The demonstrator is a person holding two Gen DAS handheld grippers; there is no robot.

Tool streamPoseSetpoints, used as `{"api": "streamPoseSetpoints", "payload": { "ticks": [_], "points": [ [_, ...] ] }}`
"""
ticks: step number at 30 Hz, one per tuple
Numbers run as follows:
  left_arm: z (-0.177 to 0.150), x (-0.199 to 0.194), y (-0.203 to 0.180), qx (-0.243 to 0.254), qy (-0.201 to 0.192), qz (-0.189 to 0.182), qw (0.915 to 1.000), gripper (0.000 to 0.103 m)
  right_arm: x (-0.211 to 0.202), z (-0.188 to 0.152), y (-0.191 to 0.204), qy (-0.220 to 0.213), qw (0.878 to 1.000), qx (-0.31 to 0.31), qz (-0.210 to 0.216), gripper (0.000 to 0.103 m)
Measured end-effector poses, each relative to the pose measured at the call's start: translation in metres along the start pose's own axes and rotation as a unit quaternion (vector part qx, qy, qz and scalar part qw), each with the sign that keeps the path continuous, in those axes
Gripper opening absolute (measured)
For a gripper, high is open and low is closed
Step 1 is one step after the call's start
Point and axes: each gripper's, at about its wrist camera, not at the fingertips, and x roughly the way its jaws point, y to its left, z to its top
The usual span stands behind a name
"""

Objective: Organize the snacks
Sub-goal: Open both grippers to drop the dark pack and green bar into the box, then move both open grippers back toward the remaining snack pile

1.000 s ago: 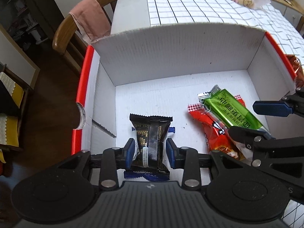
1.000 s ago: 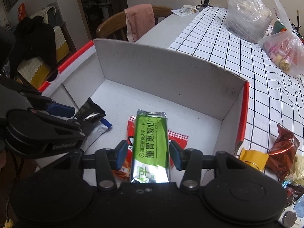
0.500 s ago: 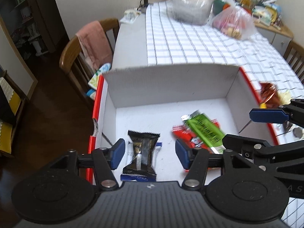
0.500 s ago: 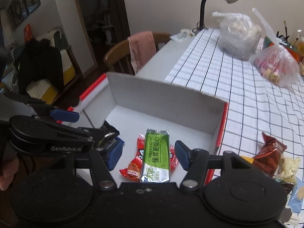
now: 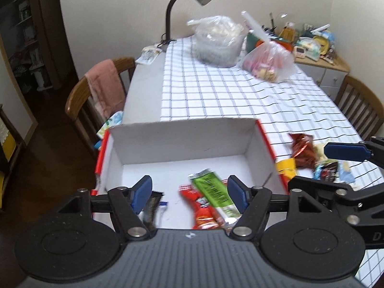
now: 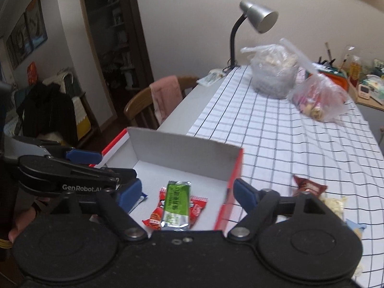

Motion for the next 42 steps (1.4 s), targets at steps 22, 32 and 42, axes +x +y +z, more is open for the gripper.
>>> {"api": "streamPoseSetpoints", "payload": {
  "ticks": [22,32,42],
  "points": [
    [0.001,0.009,-0.131,0.027,-0.009,-0.075,0.9968,0.081,-0.076,-0.048,-0.118,-0.034,0.998,0.038,-0.033,0.103],
    [-0.003,0.05,-0.201,0.062,0.017,-0.072,0.9953,0.081,-0.083,-0.077,-0.189,0.0,0.996,0.048,-0.073,0.103],
    [-0.002,0.102,-0.24,0.08,0.055,-0.055,0.9938,0.081,-0.059,-0.099,-0.255,0.043,0.993,0.059,-0.091,0.103]
  ]
}}
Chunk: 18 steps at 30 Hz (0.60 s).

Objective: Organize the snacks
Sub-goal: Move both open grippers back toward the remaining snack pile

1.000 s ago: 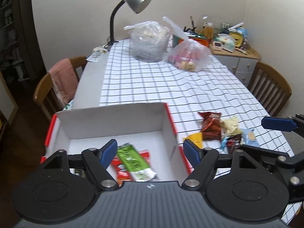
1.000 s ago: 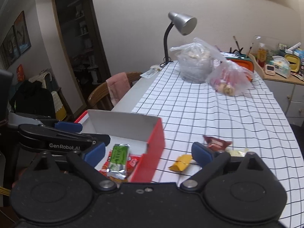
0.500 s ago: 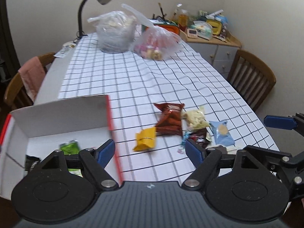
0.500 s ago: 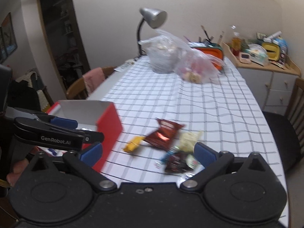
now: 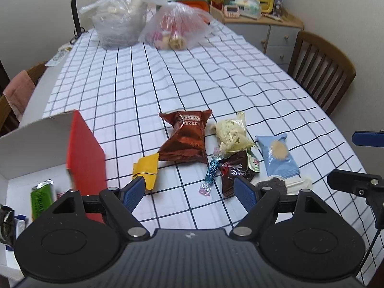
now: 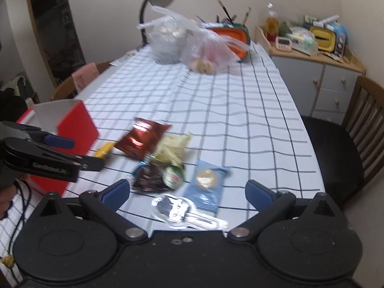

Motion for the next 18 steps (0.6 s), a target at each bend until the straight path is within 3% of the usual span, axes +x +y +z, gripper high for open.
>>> {"api": "streamPoseSetpoints", "payload": {
  "ticks": [11,18],
  "points": [
    [0.009,0.055,-0.013,0.036,0.043,0.038,0.9977,0.081,0.051,-0.005,-0.024,0.037,0.999,0.0,-0.013,0.101],
    [0.009,0.08,-0.014,0.048,0.067,0.042,0.9957,0.081,0.077,-0.004,-0.03,0.056,0.998,0.013,-0.026,0.098]
  ]
}}
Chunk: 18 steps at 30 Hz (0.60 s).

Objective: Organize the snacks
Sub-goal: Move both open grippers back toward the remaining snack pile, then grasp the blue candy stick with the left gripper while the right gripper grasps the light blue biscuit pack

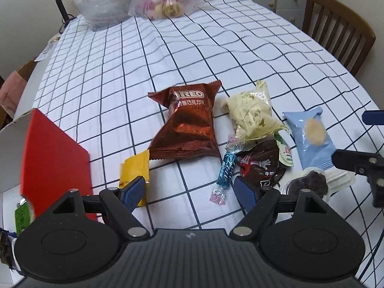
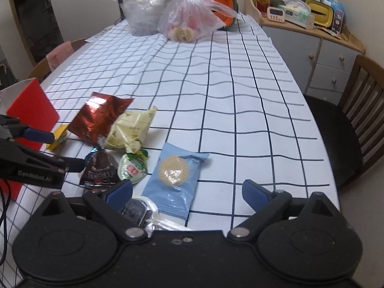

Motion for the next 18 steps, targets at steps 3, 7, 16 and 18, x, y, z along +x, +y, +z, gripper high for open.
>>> {"api": "streamPoseSetpoints", "payload": {
  "ticks": [3,7,16,18],
  "points": [
    [0.001,0.006,-0.003,0.006,0.005,-0.001,1.0,0.081,0.009,0.002,0.003,0.006,1.0,0.002,-0.002,0.096],
    [0.002,0.011,-0.006,0.009,0.007,-0.005,0.9999,0.078,0.02,0.007,0.008,0.007,1.0,0.005,-0.014,0.092],
    [0.0,0.013,-0.015,0.018,0.002,-0.015,0.9997,0.056,0.036,0.012,0.017,0.009,0.999,0.016,-0.042,0.081],
    [-0.001,0.013,-0.017,0.016,-0.001,-0.018,0.9997,0.053,0.039,0.012,0.019,0.013,0.999,0.019,-0.043,0.081]
  ]
}}
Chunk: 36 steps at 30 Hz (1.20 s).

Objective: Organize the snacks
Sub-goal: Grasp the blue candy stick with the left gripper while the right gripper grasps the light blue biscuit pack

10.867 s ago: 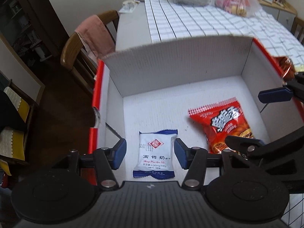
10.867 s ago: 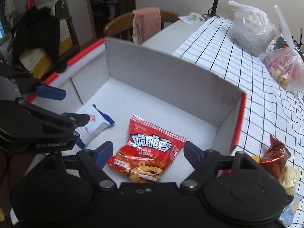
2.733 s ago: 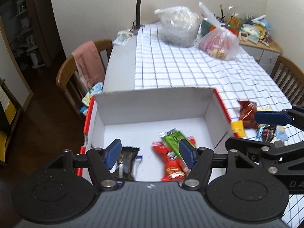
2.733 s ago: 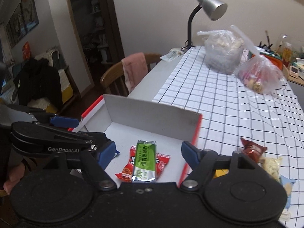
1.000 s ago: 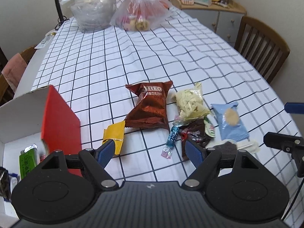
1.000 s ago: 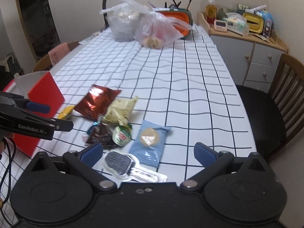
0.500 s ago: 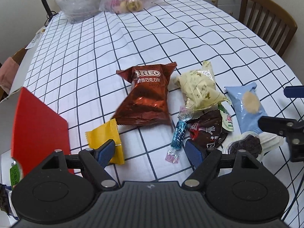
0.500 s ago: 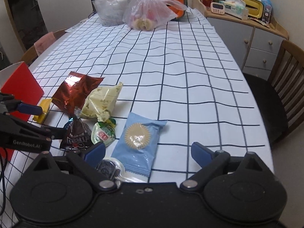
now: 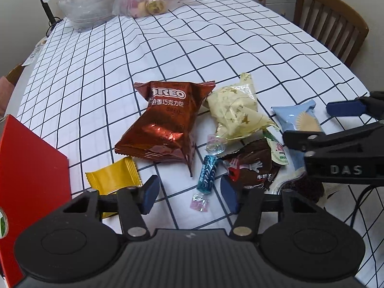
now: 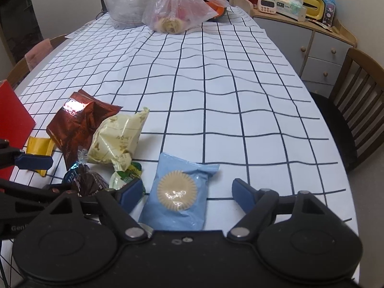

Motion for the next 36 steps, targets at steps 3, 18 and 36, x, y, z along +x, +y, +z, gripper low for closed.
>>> {"api": "streamPoseSetpoints", "payload": {
  "ticks": [3,18,36],
  "points": [
    [-0.001,-0.001,0.0,-0.006,-0.004,-0.002,1.0,0.044,0.002,-0.002,0.002,0.002,1.0,0.0,-0.008,0.078],
    [-0.006,-0.008,-0.004,-0.022,-0.005,-0.013,0.9997,0.012,-0.003,-0.003,0.005,-0.005,1.0,-0.001,-0.005,0.046],
    [-0.019,-0.053,0.027,-0.091,-0.023,-0.036,0.9949,0.012,-0.061,-0.002,-0.003,-0.047,0.999,0.009,0.019,0.022]
  ]
}}
